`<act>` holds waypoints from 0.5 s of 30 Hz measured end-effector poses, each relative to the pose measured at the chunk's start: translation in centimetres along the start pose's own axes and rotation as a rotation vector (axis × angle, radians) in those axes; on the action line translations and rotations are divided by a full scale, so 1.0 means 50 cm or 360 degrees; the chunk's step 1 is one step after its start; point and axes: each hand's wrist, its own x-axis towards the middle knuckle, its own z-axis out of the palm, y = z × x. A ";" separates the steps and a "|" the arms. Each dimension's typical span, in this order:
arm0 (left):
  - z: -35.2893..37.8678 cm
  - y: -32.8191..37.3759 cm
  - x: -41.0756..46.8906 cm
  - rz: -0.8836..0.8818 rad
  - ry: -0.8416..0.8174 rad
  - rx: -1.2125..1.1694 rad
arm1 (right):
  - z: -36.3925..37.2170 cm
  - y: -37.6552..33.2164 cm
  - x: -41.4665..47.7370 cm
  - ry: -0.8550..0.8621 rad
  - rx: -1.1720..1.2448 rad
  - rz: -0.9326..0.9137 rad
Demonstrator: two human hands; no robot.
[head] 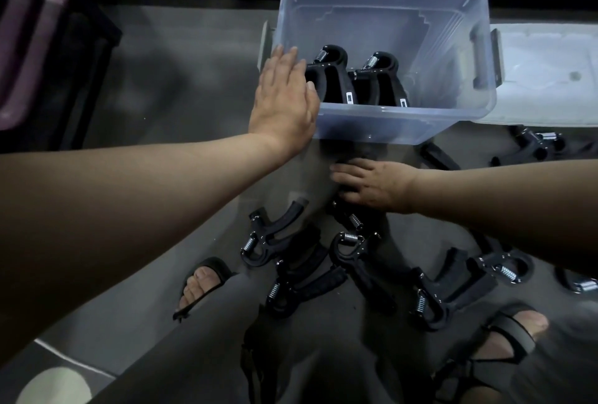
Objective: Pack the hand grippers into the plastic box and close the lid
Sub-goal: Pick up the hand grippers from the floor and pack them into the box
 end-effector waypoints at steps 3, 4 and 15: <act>-0.001 0.001 0.000 0.0007 0.0004 -0.0010 | -0.024 0.016 0.005 0.0068 -0.0076 -0.0167; -0.001 0.000 0.000 0.0008 0.0008 -0.0017 | -0.034 0.021 0.000 0.0056 -0.0047 -0.0174; 0.000 0.000 0.002 -0.0025 0.0036 -0.0002 | -0.210 0.152 -0.123 -0.0537 0.3335 0.0356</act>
